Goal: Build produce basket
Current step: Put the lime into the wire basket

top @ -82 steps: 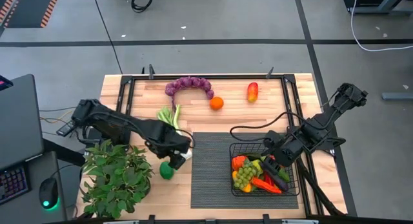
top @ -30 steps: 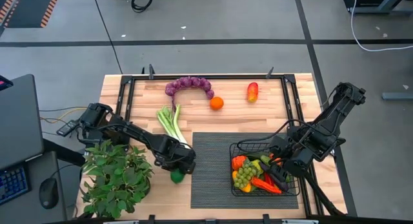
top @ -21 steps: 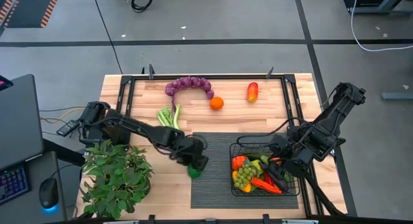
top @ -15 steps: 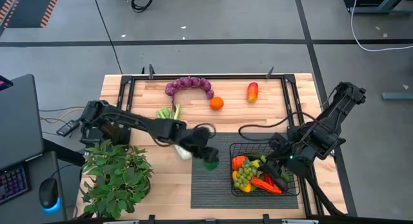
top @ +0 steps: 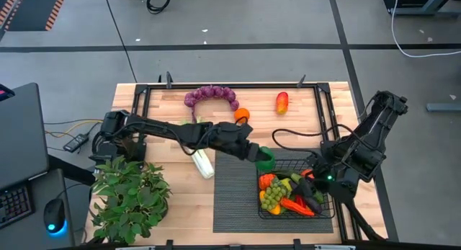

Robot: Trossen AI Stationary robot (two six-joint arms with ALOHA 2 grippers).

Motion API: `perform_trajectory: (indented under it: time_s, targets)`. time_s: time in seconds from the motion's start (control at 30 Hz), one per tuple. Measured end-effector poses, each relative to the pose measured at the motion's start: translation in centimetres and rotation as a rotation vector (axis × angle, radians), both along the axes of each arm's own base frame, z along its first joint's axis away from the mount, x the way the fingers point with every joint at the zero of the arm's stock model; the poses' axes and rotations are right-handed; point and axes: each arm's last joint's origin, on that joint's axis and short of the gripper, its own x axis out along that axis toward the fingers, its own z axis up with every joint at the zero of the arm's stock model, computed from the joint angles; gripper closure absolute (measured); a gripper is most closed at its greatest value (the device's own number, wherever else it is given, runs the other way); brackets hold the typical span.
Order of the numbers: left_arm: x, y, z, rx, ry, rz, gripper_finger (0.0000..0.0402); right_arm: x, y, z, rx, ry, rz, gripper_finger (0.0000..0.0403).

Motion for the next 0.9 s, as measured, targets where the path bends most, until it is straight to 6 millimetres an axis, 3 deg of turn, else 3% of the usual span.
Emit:
perform_trajectory:
  time_s: [0.13,0.43,0.73,0.9]
  targets:
    - [0.0,-0.8,0.0,-0.014,-0.004,-0.022,0.0127,-0.3,0.2,-0.1,0.031,0.02,-0.036,0.003]
    - [-0.4,-2.8,-0.2,0.215,-0.035,-0.137,0.0121,-0.4,0.1,-0.1,0.064,0.044,-0.09,0.003]
    - [-0.4,-2.4,-0.2,0.395,-0.081,-0.178,0.0118,-0.4,0.3,-0.1,0.091,0.066,-0.07,0.003]
    - [-0.2,-2.2,-0.3,0.488,-0.104,-0.2,0.0089,-0.4,0.3,-0.1,0.094,0.069,-0.065,0.003]
